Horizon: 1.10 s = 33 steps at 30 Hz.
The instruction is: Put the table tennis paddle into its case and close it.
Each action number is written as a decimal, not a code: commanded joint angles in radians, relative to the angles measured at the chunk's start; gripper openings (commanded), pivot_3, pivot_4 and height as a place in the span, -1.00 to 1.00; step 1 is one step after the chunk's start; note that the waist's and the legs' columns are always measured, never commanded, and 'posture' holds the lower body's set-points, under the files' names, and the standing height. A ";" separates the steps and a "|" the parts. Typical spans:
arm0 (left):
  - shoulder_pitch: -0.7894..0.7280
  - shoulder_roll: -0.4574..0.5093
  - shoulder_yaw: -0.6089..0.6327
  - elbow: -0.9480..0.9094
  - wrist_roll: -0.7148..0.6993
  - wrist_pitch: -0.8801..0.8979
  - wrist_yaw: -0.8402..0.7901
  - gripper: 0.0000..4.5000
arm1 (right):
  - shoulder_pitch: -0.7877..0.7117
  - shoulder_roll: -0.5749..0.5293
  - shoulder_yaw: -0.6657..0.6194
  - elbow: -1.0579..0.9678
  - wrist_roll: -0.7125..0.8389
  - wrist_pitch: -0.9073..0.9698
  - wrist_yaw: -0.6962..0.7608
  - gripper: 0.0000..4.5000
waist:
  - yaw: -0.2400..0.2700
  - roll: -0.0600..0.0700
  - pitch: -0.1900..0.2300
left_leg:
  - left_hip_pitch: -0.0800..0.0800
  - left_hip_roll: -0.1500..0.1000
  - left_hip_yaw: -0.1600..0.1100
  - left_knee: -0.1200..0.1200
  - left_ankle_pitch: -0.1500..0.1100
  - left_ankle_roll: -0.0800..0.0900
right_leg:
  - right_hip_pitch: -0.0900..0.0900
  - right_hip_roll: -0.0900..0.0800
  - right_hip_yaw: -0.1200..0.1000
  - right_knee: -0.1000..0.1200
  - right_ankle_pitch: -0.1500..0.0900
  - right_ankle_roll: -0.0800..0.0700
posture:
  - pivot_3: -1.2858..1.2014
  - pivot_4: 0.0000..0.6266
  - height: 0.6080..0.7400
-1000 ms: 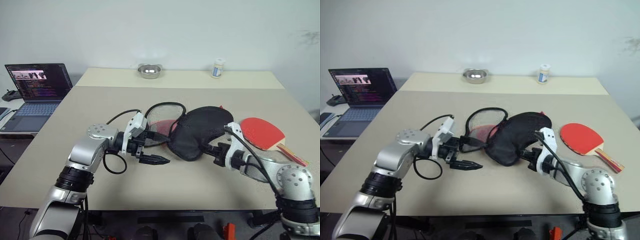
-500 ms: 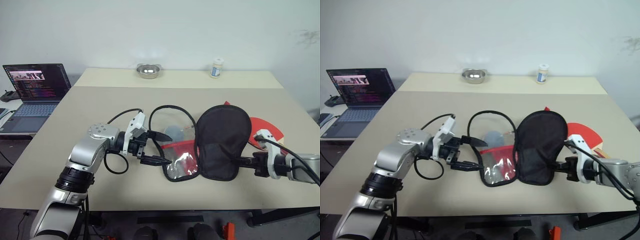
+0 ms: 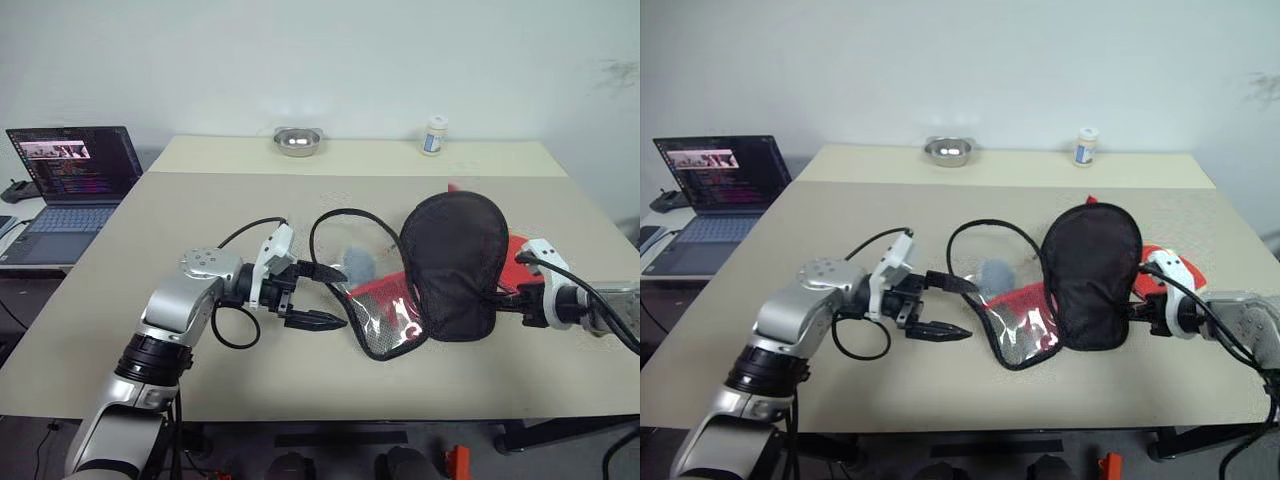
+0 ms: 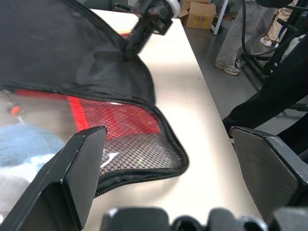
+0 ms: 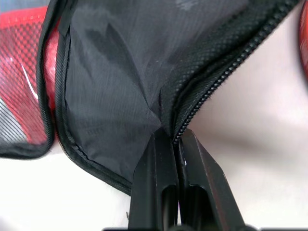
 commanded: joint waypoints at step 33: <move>-0.127 -0.078 -0.022 0.007 0.002 -0.006 0.017 1.00 | 0.054 -0.078 -0.160 0.459 -0.501 -0.586 0.269 1.00 | -0.002 0.000 0.001 | 0.003 -0.001 0.003 0.001 0.000 0.000 | 0.001 0.004 0.003 0.002 0.000 0.001 | 0.03 -0.52 1.00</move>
